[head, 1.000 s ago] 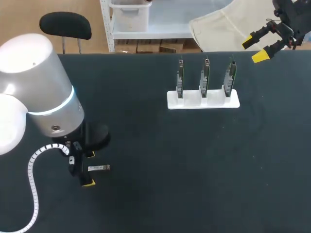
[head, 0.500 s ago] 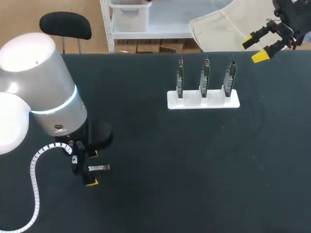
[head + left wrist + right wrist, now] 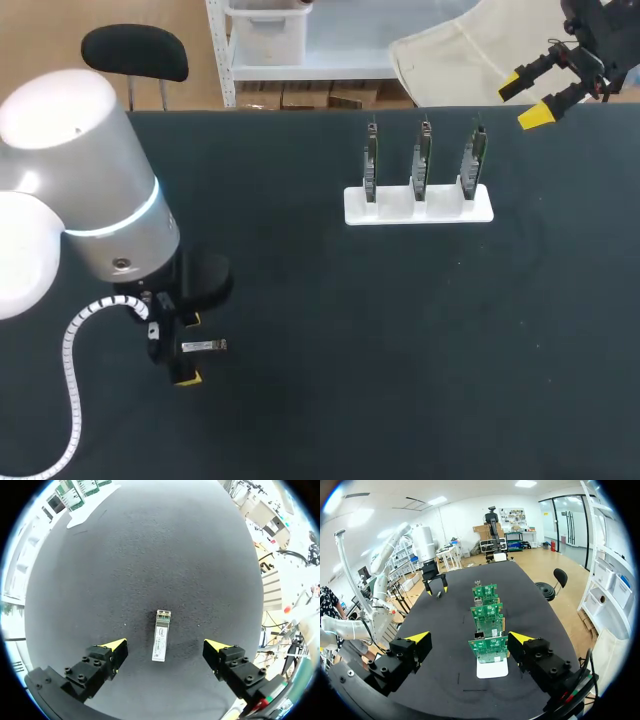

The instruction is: Pick up the optical module with the left hand, and insert it into the network port with the right hand.

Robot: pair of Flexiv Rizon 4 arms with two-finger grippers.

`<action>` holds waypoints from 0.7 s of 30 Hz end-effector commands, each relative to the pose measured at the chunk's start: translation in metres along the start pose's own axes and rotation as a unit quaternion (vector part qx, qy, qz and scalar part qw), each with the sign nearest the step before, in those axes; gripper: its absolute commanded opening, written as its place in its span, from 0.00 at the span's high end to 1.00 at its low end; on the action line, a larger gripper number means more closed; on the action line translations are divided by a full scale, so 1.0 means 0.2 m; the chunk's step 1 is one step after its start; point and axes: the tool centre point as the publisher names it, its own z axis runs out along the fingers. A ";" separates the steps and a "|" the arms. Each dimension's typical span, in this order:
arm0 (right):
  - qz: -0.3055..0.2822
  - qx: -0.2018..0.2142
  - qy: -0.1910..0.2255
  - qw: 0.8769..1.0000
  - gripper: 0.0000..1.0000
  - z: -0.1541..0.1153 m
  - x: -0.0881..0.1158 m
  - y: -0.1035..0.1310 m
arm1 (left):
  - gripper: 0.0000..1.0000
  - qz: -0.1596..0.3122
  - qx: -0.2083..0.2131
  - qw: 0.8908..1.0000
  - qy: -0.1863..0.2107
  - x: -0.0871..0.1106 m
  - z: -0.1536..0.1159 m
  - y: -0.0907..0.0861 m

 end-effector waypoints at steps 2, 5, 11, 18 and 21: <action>0.000 0.001 0.000 1.000 0.00 0.00 0.00 0.01 | 0.00 -0.002 0.003 1.000 0.001 0.00 0.00 0.00; 0.000 0.001 0.000 1.000 0.00 0.00 0.00 0.01 | 0.00 -0.003 0.003 1.000 0.003 0.01 0.01 0.00; 0.000 0.001 0.000 1.000 0.00 0.00 0.00 0.01 | 0.00 -0.002 0.001 1.000 0.004 0.01 0.01 0.00; 0.000 0.001 0.000 1.000 0.00 0.00 0.00 0.01 | 0.00 -0.005 0.002 1.000 0.002 0.01 0.01 0.00; 0.000 0.001 0.000 1.000 0.00 0.00 0.00 0.01 | 0.81 -0.002 -0.003 1.000 0.006 0.02 0.01 0.00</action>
